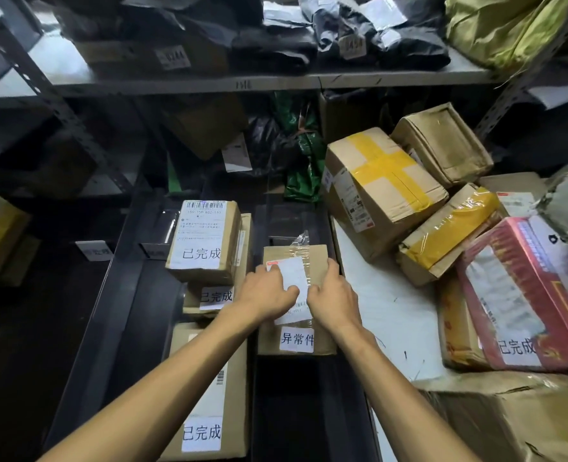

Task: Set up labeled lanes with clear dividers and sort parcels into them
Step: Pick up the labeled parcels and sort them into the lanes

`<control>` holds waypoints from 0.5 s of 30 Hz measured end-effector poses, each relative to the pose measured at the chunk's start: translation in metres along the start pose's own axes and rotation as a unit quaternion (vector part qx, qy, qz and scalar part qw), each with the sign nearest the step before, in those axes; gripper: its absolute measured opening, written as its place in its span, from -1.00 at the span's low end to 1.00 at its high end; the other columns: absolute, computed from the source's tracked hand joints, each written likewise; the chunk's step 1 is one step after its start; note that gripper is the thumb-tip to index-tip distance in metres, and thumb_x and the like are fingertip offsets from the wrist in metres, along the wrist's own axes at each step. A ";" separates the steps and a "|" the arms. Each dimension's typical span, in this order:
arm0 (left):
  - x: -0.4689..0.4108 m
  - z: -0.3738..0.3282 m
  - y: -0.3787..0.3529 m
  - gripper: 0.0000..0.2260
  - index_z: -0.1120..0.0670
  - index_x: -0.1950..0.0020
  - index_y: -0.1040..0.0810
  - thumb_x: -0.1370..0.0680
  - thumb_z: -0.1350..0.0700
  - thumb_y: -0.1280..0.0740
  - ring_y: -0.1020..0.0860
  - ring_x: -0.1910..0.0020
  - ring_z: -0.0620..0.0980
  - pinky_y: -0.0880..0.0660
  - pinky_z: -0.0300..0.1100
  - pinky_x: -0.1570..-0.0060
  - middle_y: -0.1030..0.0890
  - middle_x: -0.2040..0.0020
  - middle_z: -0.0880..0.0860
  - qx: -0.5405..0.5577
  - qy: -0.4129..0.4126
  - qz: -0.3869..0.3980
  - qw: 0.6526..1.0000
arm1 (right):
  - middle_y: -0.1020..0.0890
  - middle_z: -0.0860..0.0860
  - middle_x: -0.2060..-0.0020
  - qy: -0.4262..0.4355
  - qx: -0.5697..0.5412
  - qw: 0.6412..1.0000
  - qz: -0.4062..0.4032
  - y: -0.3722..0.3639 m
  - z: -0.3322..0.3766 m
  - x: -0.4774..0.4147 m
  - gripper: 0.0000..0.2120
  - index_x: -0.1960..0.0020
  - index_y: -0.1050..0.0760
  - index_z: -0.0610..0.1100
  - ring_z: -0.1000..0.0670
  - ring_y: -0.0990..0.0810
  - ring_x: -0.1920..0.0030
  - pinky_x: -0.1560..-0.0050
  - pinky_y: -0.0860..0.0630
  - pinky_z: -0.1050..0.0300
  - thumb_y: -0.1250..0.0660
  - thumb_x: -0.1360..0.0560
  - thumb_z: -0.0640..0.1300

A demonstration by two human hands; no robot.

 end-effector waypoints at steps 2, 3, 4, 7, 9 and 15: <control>-0.002 -0.004 -0.002 -0.53 0.13 -0.39 -0.36 -0.55 -0.07 -0.17 -0.48 -0.22 0.23 -0.38 -0.02 -0.03 -0.45 -0.29 0.22 -0.001 -0.016 -0.004 1.000 | -0.52 -0.21 -0.30 -0.003 -0.001 1.000 0.026 -0.007 0.000 0.000 -0.52 -0.49 -0.22 -0.17 -0.26 -0.51 -0.26 -0.20 -0.46 -0.05 -0.19 -0.59 -0.16; -0.003 -0.005 -0.002 -0.53 0.11 -0.39 -0.36 -0.54 -0.07 -0.17 -0.49 -0.22 0.22 -0.39 -0.01 -0.06 -0.47 -0.29 0.21 -0.008 -0.025 -0.012 1.000 | -0.52 -0.20 -0.31 -0.003 -0.004 0.999 0.036 -0.010 0.000 -0.001 -0.55 -0.46 -0.26 -0.18 -0.25 -0.50 -0.27 -0.21 -0.45 -0.03 -0.19 -0.59 -0.15; -0.004 -0.006 -0.002 -0.52 0.10 -0.40 -0.35 -0.54 -0.08 -0.17 -0.49 -0.22 0.22 -0.40 0.00 -0.09 -0.47 -0.30 0.20 -0.019 -0.033 -0.021 0.999 | -0.51 -0.19 -0.34 0.000 -0.008 0.999 0.042 -0.012 -0.001 0.000 -0.56 -0.46 -0.29 -0.18 -0.23 -0.49 -0.29 -0.23 -0.44 -0.01 -0.19 -0.59 -0.15; -0.004 -0.006 -0.003 -0.49 0.07 -0.45 -0.32 -0.54 -0.09 -0.17 -0.45 -0.27 0.19 -0.39 0.01 -0.13 -0.44 -0.35 0.16 -0.036 -0.050 -0.045 0.997 | -0.48 -0.11 -0.41 0.024 -0.030 0.998 0.043 -0.012 0.000 0.002 -0.53 -0.50 -0.29 -0.09 -0.17 -0.45 -0.36 -0.27 -0.38 0.06 -0.20 -0.59 -0.13; -0.003 -0.006 -0.005 -0.49 0.05 -0.47 -0.30 -0.54 -0.09 -0.18 -0.43 -0.30 0.18 -0.40 0.03 -0.18 -0.42 -0.39 0.13 -0.027 -0.061 -0.045 0.997 | -0.47 -0.06 -0.43 0.034 -0.042 0.998 0.043 -0.011 0.001 0.004 -0.52 -0.52 -0.29 -0.05 -0.14 -0.45 -0.37 -0.30 -0.37 0.07 -0.20 -0.60 -0.12; 0.010 -0.008 0.005 -0.51 0.02 -0.47 -0.31 -0.55 -0.08 -0.17 -0.45 -0.30 0.17 -0.41 0.03 -0.20 -0.45 -0.41 0.11 0.019 -0.103 -0.066 0.992 | -0.53 -0.04 -0.38 0.039 -0.058 0.997 0.017 0.000 0.004 0.013 -0.59 -0.45 -0.40 -0.04 -0.12 -0.49 -0.35 -0.33 -0.41 0.02 -0.19 -0.62 -0.04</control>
Point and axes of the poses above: each hand's wrist, its own x-axis away from the middle knuckle, its own y-axis out of the back of the hand, z = x × y, the point moved 6 cm from there along -x, towards the middle knuckle
